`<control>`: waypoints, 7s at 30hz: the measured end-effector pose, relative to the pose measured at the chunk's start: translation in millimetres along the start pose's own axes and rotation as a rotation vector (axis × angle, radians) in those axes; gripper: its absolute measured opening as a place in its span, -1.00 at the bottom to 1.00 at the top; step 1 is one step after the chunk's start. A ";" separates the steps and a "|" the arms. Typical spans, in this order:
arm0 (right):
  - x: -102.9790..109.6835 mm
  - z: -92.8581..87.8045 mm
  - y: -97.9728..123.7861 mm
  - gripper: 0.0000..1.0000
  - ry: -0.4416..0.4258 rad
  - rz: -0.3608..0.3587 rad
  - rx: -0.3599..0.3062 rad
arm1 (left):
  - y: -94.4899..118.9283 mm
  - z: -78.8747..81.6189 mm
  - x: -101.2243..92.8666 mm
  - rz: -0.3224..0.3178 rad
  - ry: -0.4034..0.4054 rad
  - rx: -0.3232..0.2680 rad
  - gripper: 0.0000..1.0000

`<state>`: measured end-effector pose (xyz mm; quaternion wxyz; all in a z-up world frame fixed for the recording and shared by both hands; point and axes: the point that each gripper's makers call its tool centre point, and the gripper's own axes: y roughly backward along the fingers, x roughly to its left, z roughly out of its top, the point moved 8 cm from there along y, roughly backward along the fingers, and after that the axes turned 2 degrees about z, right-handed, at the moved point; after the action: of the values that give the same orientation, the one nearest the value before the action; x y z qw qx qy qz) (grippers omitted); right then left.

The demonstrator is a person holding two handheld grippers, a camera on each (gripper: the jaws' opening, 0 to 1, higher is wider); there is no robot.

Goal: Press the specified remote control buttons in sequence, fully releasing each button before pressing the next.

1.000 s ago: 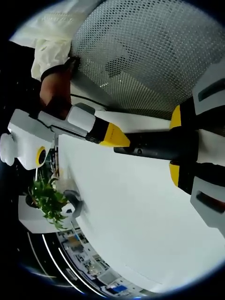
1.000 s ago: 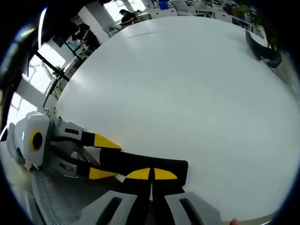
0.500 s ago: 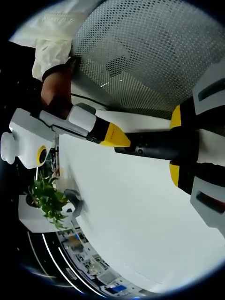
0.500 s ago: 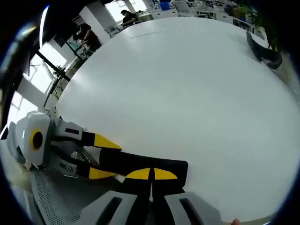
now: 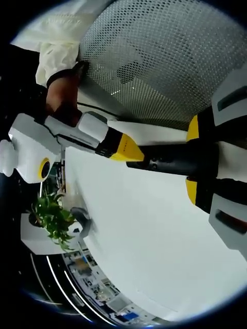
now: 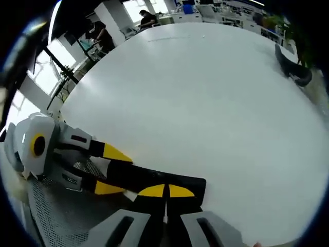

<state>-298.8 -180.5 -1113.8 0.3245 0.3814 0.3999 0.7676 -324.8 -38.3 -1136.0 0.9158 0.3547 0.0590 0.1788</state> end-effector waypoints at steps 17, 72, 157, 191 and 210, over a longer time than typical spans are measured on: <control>2.6 3.5 2.2 -1.00 -0.061 0.061 -0.011 | -1.9 1.4 -5.1 -0.015 -0.013 0.005 -0.52; 6.0 4.6 -4.0 -1.00 -0.125 0.128 0.000 | -2.9 3.2 -7.8 -0.025 -0.020 -0.002 -0.51; 8.4 -8.2 -3.7 -1.00 -0.131 0.142 0.141 | -3.2 2.2 -7.3 -0.031 -0.023 -0.015 -0.51; 11.8 -7.1 -3.6 -1.00 -0.167 0.205 0.129 | -3.0 1.6 -6.8 -0.030 -0.021 -0.022 -0.50; 11.6 0.9 -11.7 -1.00 -0.191 0.262 0.071 | -3.0 2.4 -7.4 -0.030 -0.025 -0.015 -0.50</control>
<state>-301.5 -165.4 -1119.8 0.2444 0.5129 0.3411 0.7489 -330.3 -44.7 -1136.4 0.9217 0.3490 0.0513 0.1611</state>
